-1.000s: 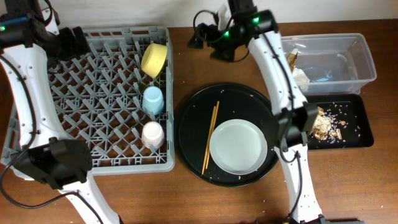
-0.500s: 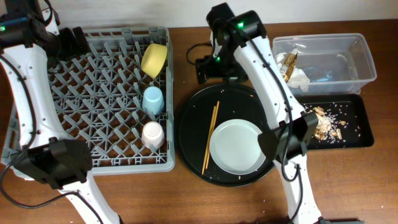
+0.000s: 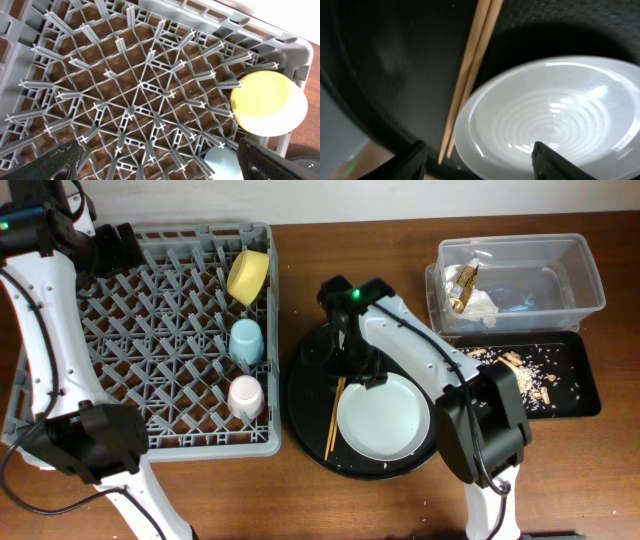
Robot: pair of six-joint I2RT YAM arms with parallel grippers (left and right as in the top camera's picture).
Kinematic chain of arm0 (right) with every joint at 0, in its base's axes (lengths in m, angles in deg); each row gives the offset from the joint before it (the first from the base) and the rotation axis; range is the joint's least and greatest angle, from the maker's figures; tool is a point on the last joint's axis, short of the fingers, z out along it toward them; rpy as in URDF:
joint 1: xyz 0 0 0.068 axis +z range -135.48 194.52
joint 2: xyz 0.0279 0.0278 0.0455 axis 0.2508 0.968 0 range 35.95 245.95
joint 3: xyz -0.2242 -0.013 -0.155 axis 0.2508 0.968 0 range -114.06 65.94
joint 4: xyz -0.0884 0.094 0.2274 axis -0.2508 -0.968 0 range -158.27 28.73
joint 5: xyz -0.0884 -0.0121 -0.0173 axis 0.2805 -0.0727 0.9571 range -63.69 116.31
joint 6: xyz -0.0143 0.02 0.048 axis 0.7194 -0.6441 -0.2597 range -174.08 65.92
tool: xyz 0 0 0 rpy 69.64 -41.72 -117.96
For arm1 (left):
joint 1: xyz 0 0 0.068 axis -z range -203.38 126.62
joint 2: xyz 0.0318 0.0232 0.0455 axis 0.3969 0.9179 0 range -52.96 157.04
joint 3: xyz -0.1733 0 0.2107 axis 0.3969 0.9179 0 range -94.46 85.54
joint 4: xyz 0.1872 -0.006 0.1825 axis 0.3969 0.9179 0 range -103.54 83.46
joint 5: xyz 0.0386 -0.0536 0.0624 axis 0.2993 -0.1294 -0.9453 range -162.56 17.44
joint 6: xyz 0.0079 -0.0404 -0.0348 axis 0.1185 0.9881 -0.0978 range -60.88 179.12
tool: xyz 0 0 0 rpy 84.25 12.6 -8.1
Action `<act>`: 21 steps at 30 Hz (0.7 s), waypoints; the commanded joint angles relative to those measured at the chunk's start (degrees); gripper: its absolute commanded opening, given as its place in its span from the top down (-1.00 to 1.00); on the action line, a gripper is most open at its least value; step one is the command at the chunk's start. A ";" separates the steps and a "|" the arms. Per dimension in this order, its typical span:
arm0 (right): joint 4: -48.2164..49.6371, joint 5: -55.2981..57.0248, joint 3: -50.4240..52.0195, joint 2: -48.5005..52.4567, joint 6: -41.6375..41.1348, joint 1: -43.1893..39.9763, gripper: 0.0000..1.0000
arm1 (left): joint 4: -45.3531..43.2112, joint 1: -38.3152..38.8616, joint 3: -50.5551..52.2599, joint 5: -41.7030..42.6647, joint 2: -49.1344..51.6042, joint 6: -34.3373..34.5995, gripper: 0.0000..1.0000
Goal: Sort waste into correct bins and load items into the dishwasher rack
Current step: 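Grasp the white plate edge with the right gripper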
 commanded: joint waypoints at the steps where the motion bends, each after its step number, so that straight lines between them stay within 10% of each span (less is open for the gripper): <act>1: 2.43 -0.24 2.99 -0.02 -3.52 0.83 -0.32 | -0.07 -0.09 -1.14 -0.22 -0.28 0.11 -0.99; 15: -2.45 4.17 3.30 -8.57 7.76 -6.93 -0.41 | -0.07 -0.09 -1.11 -0.22 -0.28 0.11 -0.99; 21: 5.51 2.03 11.98 -7.26 -4.07 -2.38 -0.14 | -0.07 -0.09 -1.11 -0.22 -0.28 0.11 -0.99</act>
